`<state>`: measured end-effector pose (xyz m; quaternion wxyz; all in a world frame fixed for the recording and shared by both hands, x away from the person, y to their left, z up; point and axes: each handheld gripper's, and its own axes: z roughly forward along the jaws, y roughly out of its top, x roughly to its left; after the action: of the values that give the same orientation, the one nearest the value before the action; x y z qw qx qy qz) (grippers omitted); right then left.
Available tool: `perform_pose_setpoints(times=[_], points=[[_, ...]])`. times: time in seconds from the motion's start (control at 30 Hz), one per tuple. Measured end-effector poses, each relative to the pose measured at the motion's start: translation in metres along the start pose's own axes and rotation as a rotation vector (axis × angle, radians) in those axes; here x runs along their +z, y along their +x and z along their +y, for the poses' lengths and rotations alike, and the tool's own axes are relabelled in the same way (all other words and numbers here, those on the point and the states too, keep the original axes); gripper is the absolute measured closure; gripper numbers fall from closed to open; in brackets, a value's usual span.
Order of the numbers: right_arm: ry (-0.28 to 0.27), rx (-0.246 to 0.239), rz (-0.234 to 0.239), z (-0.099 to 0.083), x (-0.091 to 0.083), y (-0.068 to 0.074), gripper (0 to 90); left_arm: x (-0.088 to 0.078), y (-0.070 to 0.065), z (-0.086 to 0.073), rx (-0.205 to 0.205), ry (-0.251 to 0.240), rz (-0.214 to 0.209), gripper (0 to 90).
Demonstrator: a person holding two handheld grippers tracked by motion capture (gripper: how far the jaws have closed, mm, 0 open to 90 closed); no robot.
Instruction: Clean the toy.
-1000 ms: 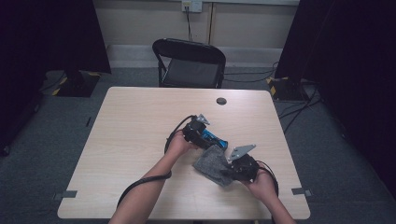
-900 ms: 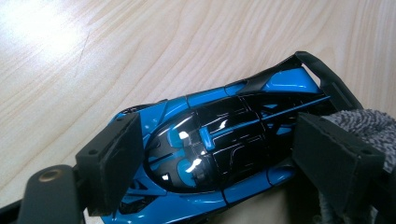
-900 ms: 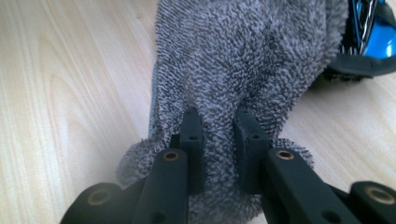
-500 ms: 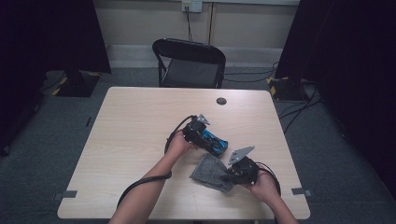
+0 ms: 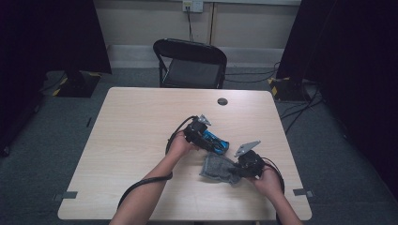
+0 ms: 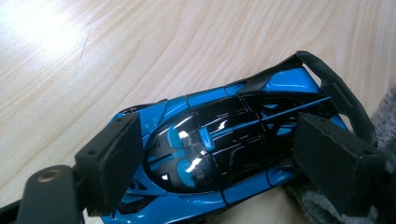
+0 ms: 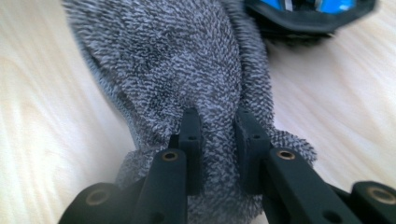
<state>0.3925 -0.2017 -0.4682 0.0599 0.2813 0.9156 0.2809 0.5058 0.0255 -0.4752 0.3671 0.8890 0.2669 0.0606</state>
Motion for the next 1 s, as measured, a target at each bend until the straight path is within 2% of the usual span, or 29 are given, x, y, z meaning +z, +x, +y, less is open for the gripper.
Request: perform_pose_setpoints(times=[0.27,0.6,0.77,0.83,1.0], points=[[0.009,0.025,-0.063,-0.008,-0.008,-0.013,75.3,0.0,0.0,0.0,0.003,0.006,0.0,16.2],[0.005,0.069,-0.094,-0.014,-0.011,-0.028,75.4,0.0,0.0,0.001,0.002,0.007,0.0,16.2],[0.02,0.081,-0.138,-0.017,-0.014,-0.037,75.4,0.0,0.0,0.001,0.001,0.013,0.0,16.2],[0.025,0.093,-0.161,-0.019,-0.016,-0.042,75.4,0.0,0.0,0.002,0.003,0.017,0.0,16.2],[0.013,0.13,-0.175,-0.024,-0.019,-0.054,75.4,0.0,0.0,0.002,0.004,0.017,0.002,16.2]])
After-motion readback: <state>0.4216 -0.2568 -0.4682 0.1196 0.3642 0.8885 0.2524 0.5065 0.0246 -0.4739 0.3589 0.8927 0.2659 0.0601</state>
